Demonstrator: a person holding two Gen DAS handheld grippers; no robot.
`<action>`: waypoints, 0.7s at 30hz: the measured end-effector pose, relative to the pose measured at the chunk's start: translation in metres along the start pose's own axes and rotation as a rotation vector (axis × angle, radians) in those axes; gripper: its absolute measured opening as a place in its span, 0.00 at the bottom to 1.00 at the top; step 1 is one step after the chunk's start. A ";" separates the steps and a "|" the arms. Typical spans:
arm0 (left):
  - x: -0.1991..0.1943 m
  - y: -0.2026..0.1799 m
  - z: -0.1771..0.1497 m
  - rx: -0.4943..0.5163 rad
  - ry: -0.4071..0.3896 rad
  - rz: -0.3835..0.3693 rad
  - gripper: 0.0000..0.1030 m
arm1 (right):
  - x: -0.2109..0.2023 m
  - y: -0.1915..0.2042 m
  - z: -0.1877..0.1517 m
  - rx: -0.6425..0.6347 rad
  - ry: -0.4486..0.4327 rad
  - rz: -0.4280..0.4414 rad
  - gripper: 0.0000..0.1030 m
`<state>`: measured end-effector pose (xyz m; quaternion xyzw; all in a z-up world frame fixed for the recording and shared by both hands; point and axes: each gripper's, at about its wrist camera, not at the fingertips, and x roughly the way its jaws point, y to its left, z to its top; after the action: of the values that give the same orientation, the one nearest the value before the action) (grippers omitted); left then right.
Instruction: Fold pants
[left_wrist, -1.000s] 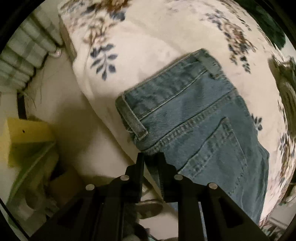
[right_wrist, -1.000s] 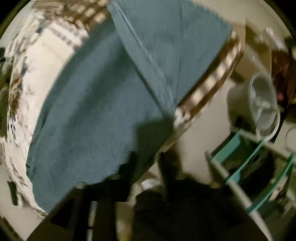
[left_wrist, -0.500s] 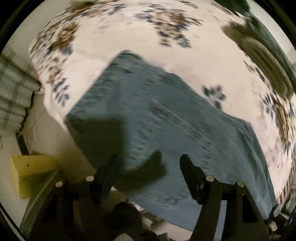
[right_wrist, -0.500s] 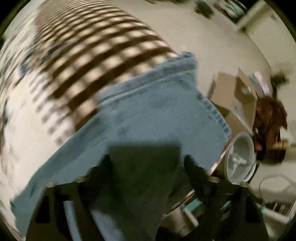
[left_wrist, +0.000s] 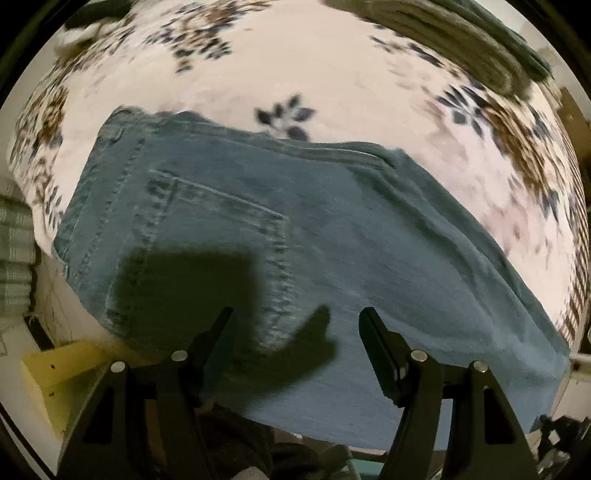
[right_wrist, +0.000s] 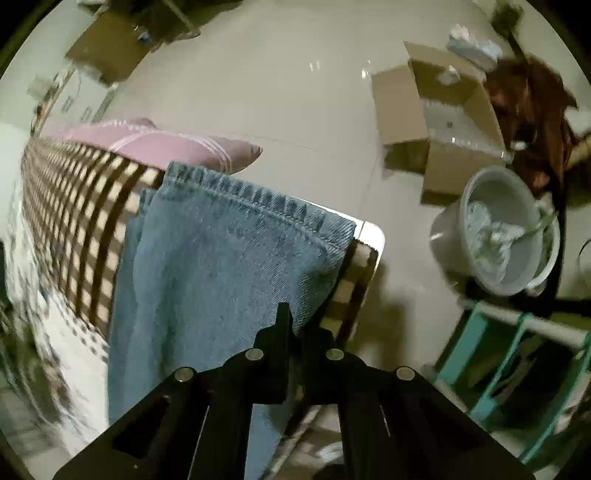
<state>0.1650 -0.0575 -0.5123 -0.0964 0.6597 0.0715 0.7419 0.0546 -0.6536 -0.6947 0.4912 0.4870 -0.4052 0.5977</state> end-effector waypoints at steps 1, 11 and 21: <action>-0.001 -0.005 -0.001 0.016 -0.003 -0.001 0.64 | 0.001 0.002 -0.002 -0.036 -0.017 0.001 0.04; -0.011 -0.031 -0.002 0.033 -0.021 0.005 0.64 | -0.134 0.110 -0.039 -0.275 -0.191 0.462 0.04; -0.009 -0.028 0.000 0.044 -0.022 -0.002 0.64 | -0.024 0.023 -0.006 -0.195 -0.119 0.185 0.04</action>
<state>0.1702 -0.0850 -0.5022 -0.0801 0.6530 0.0572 0.7510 0.0709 -0.6429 -0.6666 0.4487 0.4406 -0.3275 0.7052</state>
